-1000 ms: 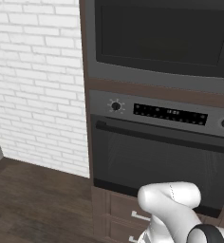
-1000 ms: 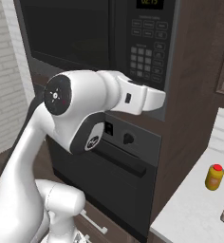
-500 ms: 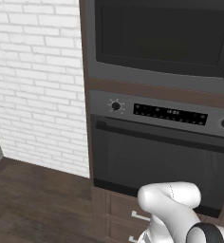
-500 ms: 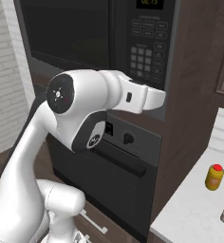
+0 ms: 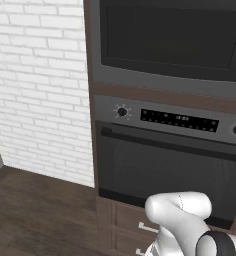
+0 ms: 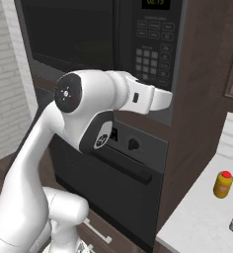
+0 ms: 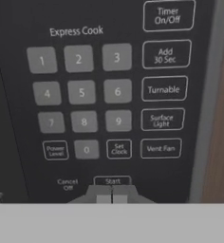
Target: Pick the potato from the sink and place it in the bowl. Then pick the bowl and place it in the microwave. Then close the microwave door and press the start button.
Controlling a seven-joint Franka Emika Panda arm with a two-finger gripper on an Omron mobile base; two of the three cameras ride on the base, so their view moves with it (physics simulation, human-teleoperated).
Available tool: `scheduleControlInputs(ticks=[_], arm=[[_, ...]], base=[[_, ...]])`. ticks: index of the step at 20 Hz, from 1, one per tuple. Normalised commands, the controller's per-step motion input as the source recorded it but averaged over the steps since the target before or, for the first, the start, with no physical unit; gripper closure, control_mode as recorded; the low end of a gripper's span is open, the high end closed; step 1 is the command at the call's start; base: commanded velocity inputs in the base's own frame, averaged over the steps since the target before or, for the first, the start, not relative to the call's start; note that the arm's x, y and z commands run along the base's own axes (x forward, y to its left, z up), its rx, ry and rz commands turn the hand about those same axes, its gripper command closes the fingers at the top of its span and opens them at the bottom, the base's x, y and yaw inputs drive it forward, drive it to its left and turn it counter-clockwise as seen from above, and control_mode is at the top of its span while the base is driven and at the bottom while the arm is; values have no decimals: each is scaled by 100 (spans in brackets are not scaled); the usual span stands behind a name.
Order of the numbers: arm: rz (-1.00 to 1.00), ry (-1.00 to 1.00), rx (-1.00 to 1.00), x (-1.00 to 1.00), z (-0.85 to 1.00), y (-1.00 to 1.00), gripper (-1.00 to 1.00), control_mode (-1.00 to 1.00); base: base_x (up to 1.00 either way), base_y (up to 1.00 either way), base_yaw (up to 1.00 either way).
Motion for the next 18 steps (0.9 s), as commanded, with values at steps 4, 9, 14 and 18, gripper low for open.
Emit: scheduleControlInputs(ticks=[4, 9, 14, 18], arm=[[0, 0, 0, 7, -13, -3, 100, -100], [0, 0, 0, 7, -6, -16, 100, -100], [0, 0, 0, 12, 0, -3, 100, -100], [0, 0, 0, 21, -12, 0, 100, -100]], base=[[0, 0, 0], [0, 0, 0], [0, 0, 0], [0, 0, 0]])
